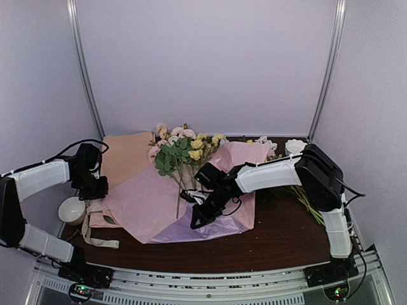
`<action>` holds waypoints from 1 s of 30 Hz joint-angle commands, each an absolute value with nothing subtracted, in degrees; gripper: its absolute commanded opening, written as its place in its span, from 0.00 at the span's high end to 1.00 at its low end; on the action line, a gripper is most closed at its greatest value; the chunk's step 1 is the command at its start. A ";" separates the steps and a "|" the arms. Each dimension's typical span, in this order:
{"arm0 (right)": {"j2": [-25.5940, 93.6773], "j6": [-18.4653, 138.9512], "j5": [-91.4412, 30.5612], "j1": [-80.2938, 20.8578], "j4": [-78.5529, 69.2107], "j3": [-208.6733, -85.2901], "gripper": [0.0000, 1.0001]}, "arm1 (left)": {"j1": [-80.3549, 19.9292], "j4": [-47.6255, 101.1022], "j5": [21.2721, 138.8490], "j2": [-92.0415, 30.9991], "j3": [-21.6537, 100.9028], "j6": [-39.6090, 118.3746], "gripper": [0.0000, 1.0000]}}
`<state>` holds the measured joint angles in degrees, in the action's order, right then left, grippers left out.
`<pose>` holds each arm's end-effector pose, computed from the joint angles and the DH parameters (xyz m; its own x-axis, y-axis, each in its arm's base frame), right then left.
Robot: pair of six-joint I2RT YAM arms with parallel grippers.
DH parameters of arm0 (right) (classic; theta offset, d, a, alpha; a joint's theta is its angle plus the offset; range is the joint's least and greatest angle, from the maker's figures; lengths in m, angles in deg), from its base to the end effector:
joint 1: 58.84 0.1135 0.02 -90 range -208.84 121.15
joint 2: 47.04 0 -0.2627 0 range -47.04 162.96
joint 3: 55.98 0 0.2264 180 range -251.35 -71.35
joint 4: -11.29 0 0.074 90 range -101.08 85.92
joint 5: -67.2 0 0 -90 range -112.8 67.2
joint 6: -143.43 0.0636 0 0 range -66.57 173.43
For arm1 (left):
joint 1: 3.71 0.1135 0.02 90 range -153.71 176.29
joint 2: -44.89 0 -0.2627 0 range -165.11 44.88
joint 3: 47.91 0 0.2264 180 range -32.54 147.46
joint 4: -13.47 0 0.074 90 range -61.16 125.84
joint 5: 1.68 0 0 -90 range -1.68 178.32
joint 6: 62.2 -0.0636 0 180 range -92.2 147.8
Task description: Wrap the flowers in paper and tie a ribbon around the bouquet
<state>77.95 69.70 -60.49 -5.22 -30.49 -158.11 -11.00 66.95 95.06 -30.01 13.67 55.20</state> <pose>0.2252 0.3713 0.1284 -0.7365 -0.6259 -0.2564 -0.6105 0.4520 0.6503 0.2250 -0.0213 0.1889 -0.8463 -0.3525 -0.3994 -0.3484 0.9334 -0.0855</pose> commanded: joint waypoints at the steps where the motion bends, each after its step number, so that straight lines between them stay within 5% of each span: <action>1: 79.65 68.98 -59.88 -5.64 -31.93 -159.24 1.00 | -13.67 69.33 99.43 -28.66 15.03 54.71 0.80; 8: 79.81 68.90 -60.11 -5.67 -32.16 -159.51 1.00 | -14.98 70.66 102.44 -31.15 15.98 53.49 0.82; 15: 79.97 68.89 -60.23 -5.67 -32.42 -159.67 1.00 | -20.21 74.32 110.22 -32.94 21.12 51.95 0.71; 26: 80.09 68.77 -60.50 -5.62 -32.63 -159.68 1.00 | -20.74 72.20 108.04 -37.47 19.66 50.16 0.76; 30: 80.00 68.51 -60.43 -5.72 -32.81 -159.59 1.00 | -19.98 72.90 110.34 -39.78 20.46 49.63 0.60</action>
